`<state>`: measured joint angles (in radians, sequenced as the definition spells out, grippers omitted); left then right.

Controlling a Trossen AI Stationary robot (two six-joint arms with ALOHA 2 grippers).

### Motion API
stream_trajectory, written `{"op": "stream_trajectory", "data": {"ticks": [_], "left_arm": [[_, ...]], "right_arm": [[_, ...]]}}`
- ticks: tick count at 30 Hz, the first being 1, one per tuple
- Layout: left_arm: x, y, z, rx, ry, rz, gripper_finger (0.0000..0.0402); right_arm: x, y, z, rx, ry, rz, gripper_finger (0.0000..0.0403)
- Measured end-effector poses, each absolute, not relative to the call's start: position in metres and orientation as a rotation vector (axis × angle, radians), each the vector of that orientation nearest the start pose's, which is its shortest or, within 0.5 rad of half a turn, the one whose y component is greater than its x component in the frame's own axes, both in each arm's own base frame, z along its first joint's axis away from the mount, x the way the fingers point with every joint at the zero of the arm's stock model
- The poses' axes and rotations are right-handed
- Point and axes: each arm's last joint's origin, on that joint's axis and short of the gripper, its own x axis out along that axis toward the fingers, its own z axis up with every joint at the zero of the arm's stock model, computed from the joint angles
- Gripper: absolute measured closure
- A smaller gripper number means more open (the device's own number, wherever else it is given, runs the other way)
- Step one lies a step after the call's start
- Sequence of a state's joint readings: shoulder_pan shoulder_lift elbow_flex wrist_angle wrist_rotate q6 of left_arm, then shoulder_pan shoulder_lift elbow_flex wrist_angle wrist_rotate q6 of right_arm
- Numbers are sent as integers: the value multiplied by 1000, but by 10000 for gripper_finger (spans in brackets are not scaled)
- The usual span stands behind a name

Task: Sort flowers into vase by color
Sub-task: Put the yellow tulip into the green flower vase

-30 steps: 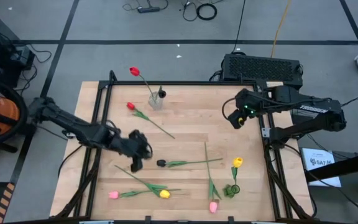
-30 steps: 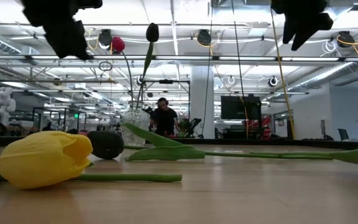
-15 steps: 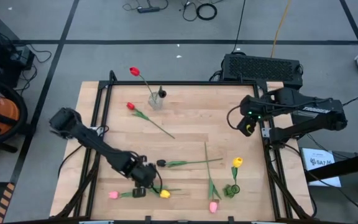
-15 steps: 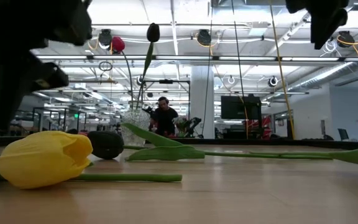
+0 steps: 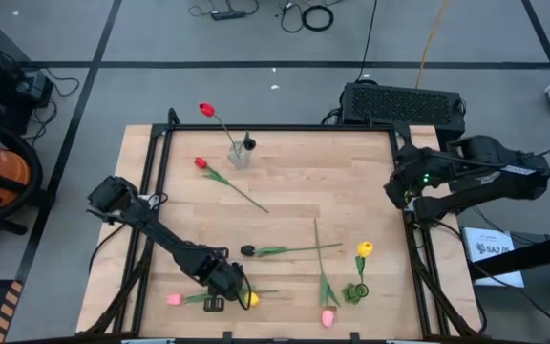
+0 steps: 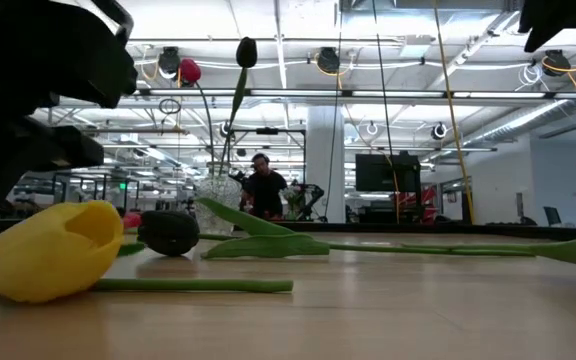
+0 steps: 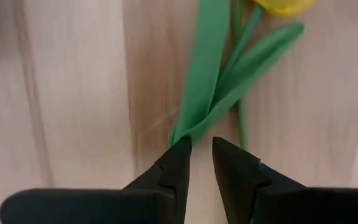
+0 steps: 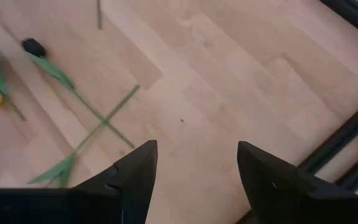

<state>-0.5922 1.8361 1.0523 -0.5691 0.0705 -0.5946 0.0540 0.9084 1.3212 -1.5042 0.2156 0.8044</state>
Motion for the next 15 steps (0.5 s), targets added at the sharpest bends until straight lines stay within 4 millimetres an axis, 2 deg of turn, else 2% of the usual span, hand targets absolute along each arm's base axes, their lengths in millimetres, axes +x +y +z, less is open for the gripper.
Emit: {"op": "stream_trajectory", "data": {"ticks": [3, 6, 15], "left_arm": [[271, -186, 125, -119, 1444, -172, 321], [271, -186, 127, -121, 1450, -169, 321], [280, -188, 160, -32, 1436, -150, 320]], "right_arm": [[100, 1, 381, 578, 930, -541, 188], [100, 2, 382, 573, 930, -529, 188], [100, 3, 382, 562, 933, -518, 188]]}}
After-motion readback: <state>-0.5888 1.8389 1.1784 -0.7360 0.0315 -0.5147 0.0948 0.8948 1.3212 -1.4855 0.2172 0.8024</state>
